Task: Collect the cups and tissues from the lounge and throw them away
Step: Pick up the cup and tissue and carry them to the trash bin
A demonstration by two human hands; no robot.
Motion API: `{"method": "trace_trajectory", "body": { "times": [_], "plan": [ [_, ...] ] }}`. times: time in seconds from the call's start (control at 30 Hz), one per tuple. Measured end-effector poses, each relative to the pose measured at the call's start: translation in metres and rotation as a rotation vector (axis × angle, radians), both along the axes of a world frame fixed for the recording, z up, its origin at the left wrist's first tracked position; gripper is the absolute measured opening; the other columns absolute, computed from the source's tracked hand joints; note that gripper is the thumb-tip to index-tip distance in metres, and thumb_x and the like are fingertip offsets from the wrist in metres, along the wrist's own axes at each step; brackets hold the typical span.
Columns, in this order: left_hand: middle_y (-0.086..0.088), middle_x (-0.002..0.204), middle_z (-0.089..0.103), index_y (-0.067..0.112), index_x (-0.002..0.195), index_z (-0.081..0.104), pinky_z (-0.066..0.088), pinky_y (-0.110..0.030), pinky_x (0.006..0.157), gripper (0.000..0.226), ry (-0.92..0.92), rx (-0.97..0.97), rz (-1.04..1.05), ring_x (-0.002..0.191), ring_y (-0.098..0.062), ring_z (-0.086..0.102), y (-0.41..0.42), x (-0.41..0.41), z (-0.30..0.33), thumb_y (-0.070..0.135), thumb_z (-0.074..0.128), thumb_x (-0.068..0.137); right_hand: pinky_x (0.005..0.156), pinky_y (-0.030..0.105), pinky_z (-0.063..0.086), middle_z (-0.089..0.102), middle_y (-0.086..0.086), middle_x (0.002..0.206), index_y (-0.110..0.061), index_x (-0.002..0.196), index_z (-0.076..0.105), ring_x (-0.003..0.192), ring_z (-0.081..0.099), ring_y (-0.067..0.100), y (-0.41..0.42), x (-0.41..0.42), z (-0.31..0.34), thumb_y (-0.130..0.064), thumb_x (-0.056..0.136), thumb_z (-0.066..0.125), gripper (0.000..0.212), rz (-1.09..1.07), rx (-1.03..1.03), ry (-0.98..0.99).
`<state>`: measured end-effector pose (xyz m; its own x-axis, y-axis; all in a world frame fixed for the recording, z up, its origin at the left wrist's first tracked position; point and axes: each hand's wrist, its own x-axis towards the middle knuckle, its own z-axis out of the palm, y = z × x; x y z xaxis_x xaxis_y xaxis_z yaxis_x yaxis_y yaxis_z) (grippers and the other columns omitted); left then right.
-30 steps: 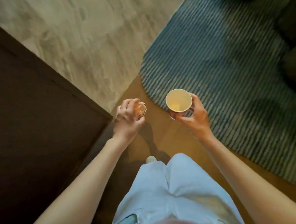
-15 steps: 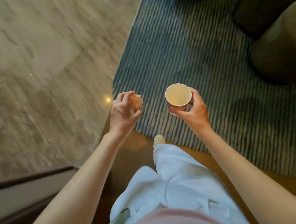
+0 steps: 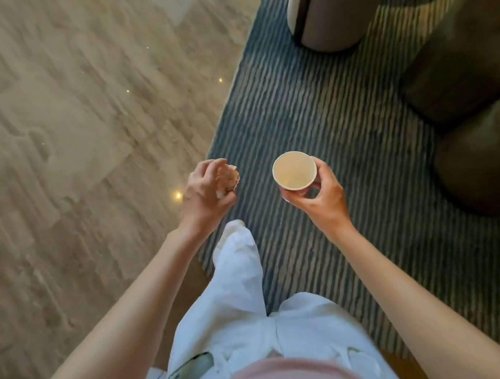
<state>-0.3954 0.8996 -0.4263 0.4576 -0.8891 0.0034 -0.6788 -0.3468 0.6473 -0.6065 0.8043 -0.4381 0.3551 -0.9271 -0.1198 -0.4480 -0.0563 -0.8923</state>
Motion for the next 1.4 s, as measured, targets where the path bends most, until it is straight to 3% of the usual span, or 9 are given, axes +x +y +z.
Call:
{"method": "trace_trajectory", "body": {
  "times": [0.07, 0.23, 0.47, 0.73, 0.97, 1.23, 1.4],
  "plan": [
    [-0.009, 0.119, 0.057, 0.01, 0.123, 0.056, 0.05, -0.036, 0.087, 0.055, 0.027, -0.018, -0.001, 0.103, -0.027, 0.058, -0.043, 0.036, 0.003, 0.014, 0.074, 0.071, 0.095, 0.04, 0.052, 0.056, -0.002, 0.125, -0.021, 0.127, 0.049, 0.111, 0.058, 0.013, -0.042, 0.032, 0.008, -0.028, 0.067, 0.085, 0.071, -0.021, -0.014, 0.008],
    [-0.003, 0.117, 0.057, 0.016, 0.122, 0.056, 0.042, -0.02, 0.081, 0.055, 0.098, -0.034, -0.059, 0.097, -0.01, 0.053, -0.154, 0.097, 0.009, 0.019, 0.075, 0.071, 0.095, 0.036, 0.052, 0.055, -0.001, 0.125, -0.019, 0.128, 0.048, 0.111, 0.056, 0.014, -0.143, 0.096, 0.019, -0.028, 0.066, 0.086, 0.074, -0.072, -0.094, 0.032],
    [-0.002, 0.119, 0.056, 0.015, 0.123, 0.055, 0.036, -0.004, 0.08, 0.055, 0.175, -0.024, -0.168, 0.099, -0.009, 0.054, -0.319, 0.147, 0.002, 0.02, 0.077, 0.073, 0.093, 0.033, 0.053, 0.054, -0.008, 0.121, -0.022, 0.126, 0.049, 0.107, 0.054, 0.006, -0.276, 0.139, 0.014, -0.025, 0.065, 0.087, 0.073, -0.201, -0.04, 0.041],
    [-0.005, 0.117, 0.057, 0.011, 0.122, 0.057, 0.04, -0.014, 0.082, 0.055, 0.155, -0.003, -0.166, 0.098, -0.013, 0.055, -0.525, 0.207, 0.006, 0.015, 0.077, 0.071, 0.093, 0.036, 0.054, 0.052, -0.01, 0.122, -0.026, 0.125, 0.047, 0.11, 0.054, 0.009, -0.489, 0.192, 0.009, -0.029, 0.065, 0.086, 0.072, -0.22, 0.004, 0.036],
    [-0.009, 0.116, 0.058, 0.009, 0.121, 0.058, 0.044, -0.023, 0.085, 0.055, 0.156, -0.015, -0.106, 0.1, -0.021, 0.058, -0.665, 0.26, 0.015, 0.012, 0.077, 0.07, 0.095, 0.04, 0.051, 0.056, 0.001, 0.124, -0.019, 0.126, 0.049, 0.112, 0.056, 0.015, -0.652, 0.272, 0.019, -0.029, 0.065, 0.087, 0.072, -0.103, -0.001, 0.031],
    [-0.008, 0.114, 0.058, 0.01, 0.119, 0.059, 0.047, -0.028, 0.087, 0.052, 0.182, -0.029, -0.041, 0.1, -0.022, 0.059, -0.833, 0.375, 0.001, 0.01, 0.076, 0.07, 0.096, 0.043, 0.05, 0.057, 0.002, 0.123, -0.017, 0.126, 0.049, 0.114, 0.056, 0.016, -0.829, 0.384, 0.005, -0.028, 0.066, 0.087, 0.071, -0.088, -0.001, -0.002],
    [-0.008, 0.115, 0.058, 0.011, 0.119, 0.059, 0.047, -0.028, 0.086, 0.053, 0.162, -0.023, -0.103, 0.101, -0.022, 0.059, -0.952, 0.445, 0.002, 0.014, 0.077, 0.069, 0.095, 0.042, 0.05, 0.059, 0.007, 0.122, -0.013, 0.125, 0.049, 0.113, 0.057, 0.02, -0.931, 0.456, 0.019, -0.026, 0.067, 0.086, 0.069, -0.119, 0.012, -0.014]
  ]
}}
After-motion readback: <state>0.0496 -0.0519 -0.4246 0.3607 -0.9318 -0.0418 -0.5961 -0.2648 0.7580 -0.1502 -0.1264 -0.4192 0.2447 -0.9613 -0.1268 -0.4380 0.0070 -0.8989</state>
